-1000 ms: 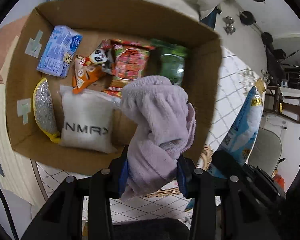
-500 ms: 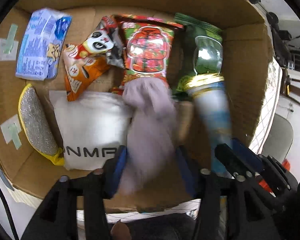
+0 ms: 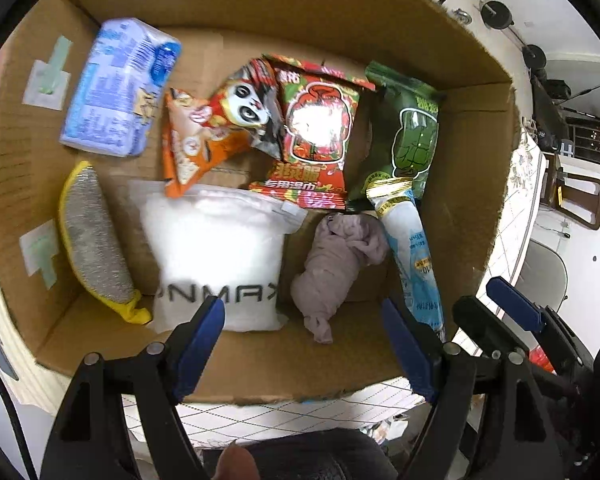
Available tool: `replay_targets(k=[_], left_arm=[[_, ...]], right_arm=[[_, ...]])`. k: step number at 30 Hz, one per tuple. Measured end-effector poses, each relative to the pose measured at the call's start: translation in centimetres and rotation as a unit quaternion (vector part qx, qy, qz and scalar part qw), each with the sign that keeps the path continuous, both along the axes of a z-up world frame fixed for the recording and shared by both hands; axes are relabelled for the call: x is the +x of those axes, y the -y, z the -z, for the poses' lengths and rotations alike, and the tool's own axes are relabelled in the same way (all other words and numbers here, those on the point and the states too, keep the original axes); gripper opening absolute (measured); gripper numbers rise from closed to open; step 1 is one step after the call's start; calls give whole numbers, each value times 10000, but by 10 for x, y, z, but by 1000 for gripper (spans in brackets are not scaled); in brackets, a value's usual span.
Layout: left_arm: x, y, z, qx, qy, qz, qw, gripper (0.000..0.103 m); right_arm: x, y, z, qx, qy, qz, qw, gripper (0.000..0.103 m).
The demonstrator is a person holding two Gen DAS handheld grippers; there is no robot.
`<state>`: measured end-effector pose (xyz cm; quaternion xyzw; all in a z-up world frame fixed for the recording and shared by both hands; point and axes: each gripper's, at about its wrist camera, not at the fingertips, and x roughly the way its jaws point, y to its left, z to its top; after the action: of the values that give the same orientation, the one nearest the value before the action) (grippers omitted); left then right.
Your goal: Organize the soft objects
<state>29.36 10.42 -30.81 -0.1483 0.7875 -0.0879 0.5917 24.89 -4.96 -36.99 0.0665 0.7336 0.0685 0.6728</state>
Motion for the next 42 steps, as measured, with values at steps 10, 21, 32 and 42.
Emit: replay_targets(k=[10,21,32,42], left_arm=[[-25,-14,-37,1132,1201,104,9862,99],[-57,-23,-62,1397,1688,46,9757,100],[-88,-19,-120,1594,2422,-48,9570,100],[-149,7,-208,1759,3296,110,9275,100]], right_arm=[[-29,-6,-23,-380,362,-230,9984,100],[-63,-13,-40,-505,652,-174,9964,103],[-88,-4,-102,-570,1326,24,9895,103],[-152,-2,-217,-542,2287,-33,9720,103]])
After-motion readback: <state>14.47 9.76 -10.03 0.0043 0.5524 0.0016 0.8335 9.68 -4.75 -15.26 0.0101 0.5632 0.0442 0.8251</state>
